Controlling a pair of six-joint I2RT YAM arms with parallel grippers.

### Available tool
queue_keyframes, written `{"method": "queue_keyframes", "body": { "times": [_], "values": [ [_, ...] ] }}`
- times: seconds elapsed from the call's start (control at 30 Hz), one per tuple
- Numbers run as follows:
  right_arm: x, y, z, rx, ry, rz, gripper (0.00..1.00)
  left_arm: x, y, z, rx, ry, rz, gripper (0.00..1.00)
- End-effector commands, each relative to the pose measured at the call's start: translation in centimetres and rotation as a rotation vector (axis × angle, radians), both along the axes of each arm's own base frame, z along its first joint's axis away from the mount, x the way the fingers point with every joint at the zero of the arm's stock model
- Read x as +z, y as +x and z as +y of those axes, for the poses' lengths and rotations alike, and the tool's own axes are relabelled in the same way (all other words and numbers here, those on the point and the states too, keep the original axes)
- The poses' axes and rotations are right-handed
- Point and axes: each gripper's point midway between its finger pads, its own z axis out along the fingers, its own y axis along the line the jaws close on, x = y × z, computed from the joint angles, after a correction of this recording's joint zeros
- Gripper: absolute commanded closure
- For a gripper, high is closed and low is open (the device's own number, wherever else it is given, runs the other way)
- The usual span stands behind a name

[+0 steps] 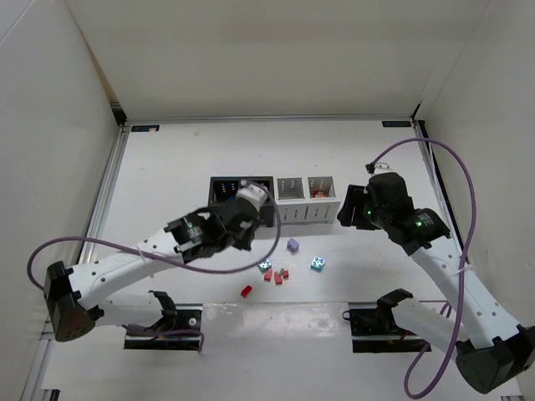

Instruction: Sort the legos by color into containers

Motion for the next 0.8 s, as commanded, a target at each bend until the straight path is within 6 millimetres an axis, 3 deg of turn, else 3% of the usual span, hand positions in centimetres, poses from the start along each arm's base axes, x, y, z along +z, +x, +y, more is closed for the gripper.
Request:
{"method": "queue_keyframes", "body": {
  "times": [0.0, 0.03, 0.07, 0.1, 0.13, 0.2, 0.23, 0.4, 0.53, 0.63, 0.67, 0.77],
  "values": [
    [2.4, 1.3, 1.4, 0.042, 0.028, -0.082, 0.38, 2.9, 5.2, 2.1, 0.039, 0.022, -0.121, 0.67],
    [2.7, 1.3, 1.6, 0.047, 0.031, -0.087, 0.38, 4.0, 7.7, 2.9, 0.094, -0.025, -0.131, 0.67],
    [2.5, 1.7, 1.9, 0.047, 0.029, -0.080, 0.38, 3.5, 8.7, 2.2, 0.067, -0.030, -0.112, 0.67],
    [2.6, 1.6, 2.3, 0.058, 0.034, -0.077, 0.38, 4.3, 9.4, 1.5, 0.045, -0.070, -0.105, 0.67],
    [2.8, 1.8, 2.5, 0.059, 0.037, -0.086, 0.38, 5.5, 11.6, 2.3, 0.084, -0.090, -0.127, 0.67],
    [2.7, 2.0, 3.0, 0.062, 0.031, -0.080, 0.38, 4.1, 13.0, 1.5, 0.052, -0.065, -0.083, 0.67],
    [2.6, 2.2, 3.1, 0.061, 0.026, -0.077, 0.38, 6.2, 14.1, 0.9, 0.042, -0.086, -0.122, 0.68],
    [2.3, 2.9, 3.6, 0.055, 0.025, -0.061, 0.38, 5.4, 16.2, -0.5, 0.007, -0.094, -0.084, 0.68],
    [2.0, 3.2, 3.6, 0.058, 0.016, -0.051, 0.38, 4.9, 16.1, -0.9, -0.007, -0.099, -0.071, 0.67],
    [2.0, 3.3, 3.5, 0.069, 0.006, -0.050, 0.38, 4.1, 16.0, -0.8, 0.002, -0.095, -0.054, 0.44],
    [1.7, 3.2, 3.6, 0.085, -0.006, -0.044, 0.38, 3.8, 16.0, -0.8, 0.008, -0.096, -0.045, 0.30],
    [1.8, 2.9, 4.2, 0.122, -0.017, -0.054, 0.38, 4.0, 15.7, -1.0, -0.002, -0.110, -0.037, 0.21]
  ]
}}
